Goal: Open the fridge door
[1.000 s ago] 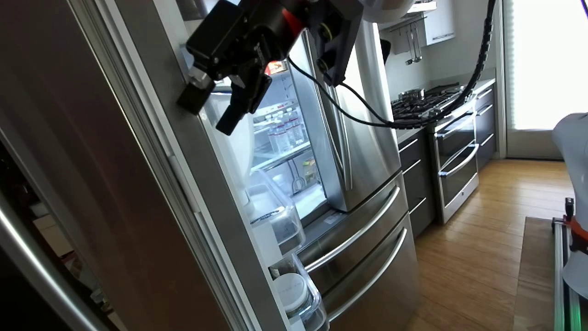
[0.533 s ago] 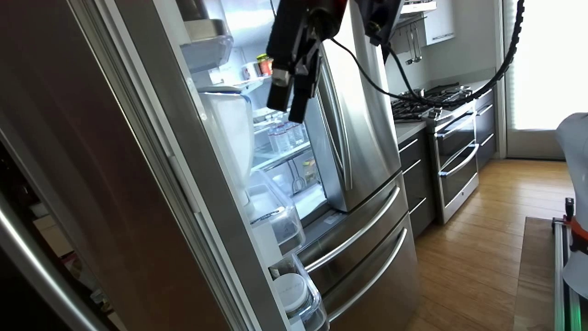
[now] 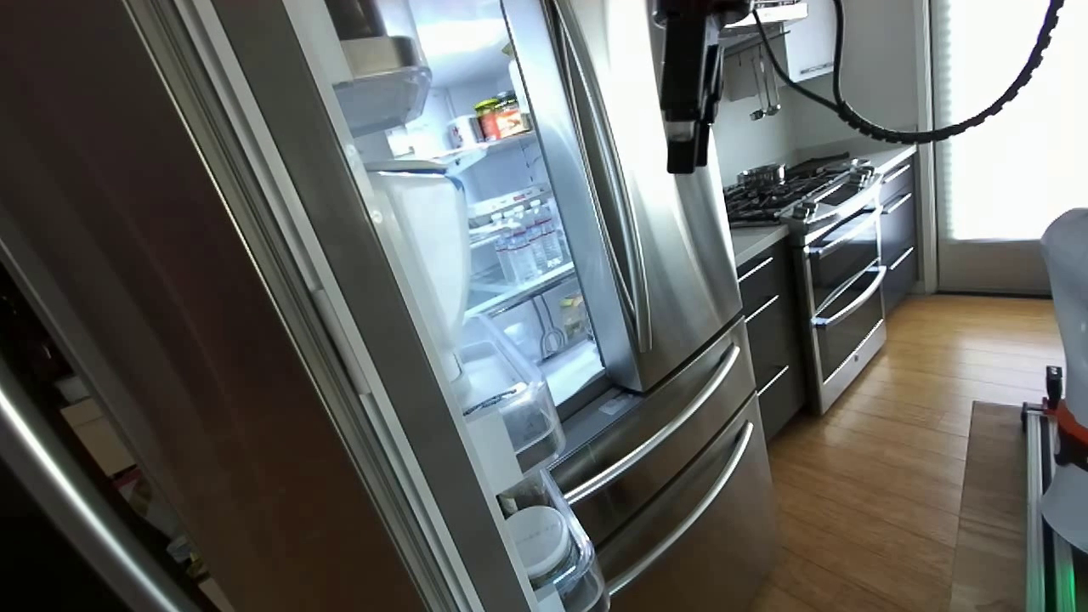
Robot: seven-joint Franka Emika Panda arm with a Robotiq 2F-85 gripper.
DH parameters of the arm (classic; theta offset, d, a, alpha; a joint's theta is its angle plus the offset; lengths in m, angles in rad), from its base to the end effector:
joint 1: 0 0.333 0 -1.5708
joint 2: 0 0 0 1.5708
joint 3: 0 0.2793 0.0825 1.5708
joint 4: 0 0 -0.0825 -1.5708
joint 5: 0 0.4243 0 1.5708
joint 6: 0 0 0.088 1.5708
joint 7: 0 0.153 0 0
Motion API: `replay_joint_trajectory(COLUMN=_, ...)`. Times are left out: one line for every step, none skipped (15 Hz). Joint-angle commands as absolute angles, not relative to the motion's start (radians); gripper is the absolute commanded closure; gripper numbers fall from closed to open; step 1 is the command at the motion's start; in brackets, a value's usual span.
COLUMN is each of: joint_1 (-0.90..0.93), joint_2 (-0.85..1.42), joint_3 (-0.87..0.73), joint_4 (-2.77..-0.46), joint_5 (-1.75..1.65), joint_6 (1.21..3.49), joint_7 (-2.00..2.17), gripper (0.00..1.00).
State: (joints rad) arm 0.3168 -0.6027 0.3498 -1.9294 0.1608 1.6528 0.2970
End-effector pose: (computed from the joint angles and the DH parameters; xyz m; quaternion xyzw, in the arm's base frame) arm 0.3136 0.3250 0.6540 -0.9738 -0.1730 -0.1388 0.0492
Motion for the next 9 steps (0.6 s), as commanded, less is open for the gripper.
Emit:
replay_joint_trajectory(joint_1=0.255, joint_2=-0.743, joint_3=0.309, joint_4=-2.024, joint_5=0.026, joint_6=1.539, joint_7=0.199, gripper=0.0)
replay_joint_trajectory(joint_1=0.243, joint_2=-0.762, joint_3=0.295, joint_4=-2.039, joint_5=-0.002, joint_6=1.507, joint_7=0.173, gripper=0.0)
replay_joint_trajectory(joint_1=0.226, joint_2=-0.781, joint_3=0.282, joint_4=-2.055, joint_5=-0.029, joint_6=1.47, joint_7=0.163, gripper=0.0)
replay_joint_trajectory(joint_1=0.213, joint_2=-0.805, joint_3=0.254, joint_4=-2.087, joint_5=-0.049, joint_6=1.462, joint_7=0.138, gripper=0.0)
replay_joint_trajectory(joint_1=0.22, joint_2=-0.745, joint_3=0.29, joint_4=-2.012, joint_5=-0.001, joint_6=1.482, joint_7=0.172, gripper=0.0)
replay_joint_trajectory(joint_1=0.208, joint_2=-0.764, joint_3=0.274, joint_4=-2.034, joint_5=-0.016, joint_6=1.474, joint_7=0.155, gripper=0.0)
replay_joint_trajectory(joint_1=0.201, joint_2=-0.776, joint_3=0.263, joint_4=-2.051, joint_5=-0.022, joint_6=1.474, joint_7=0.143, gripper=0.0)
replay_joint_trajectory(joint_1=0.198, joint_2=-0.782, joint_3=0.258, joint_4=-2.06, joint_5=-0.023, joint_6=1.474, joint_7=0.14, gripper=0.0)
replay_joint_trajectory(joint_1=0.198, joint_2=-0.786, joint_3=0.258, joint_4=-2.065, joint_5=-0.023, joint_6=1.474, joint_7=0.14, gripper=0.0)
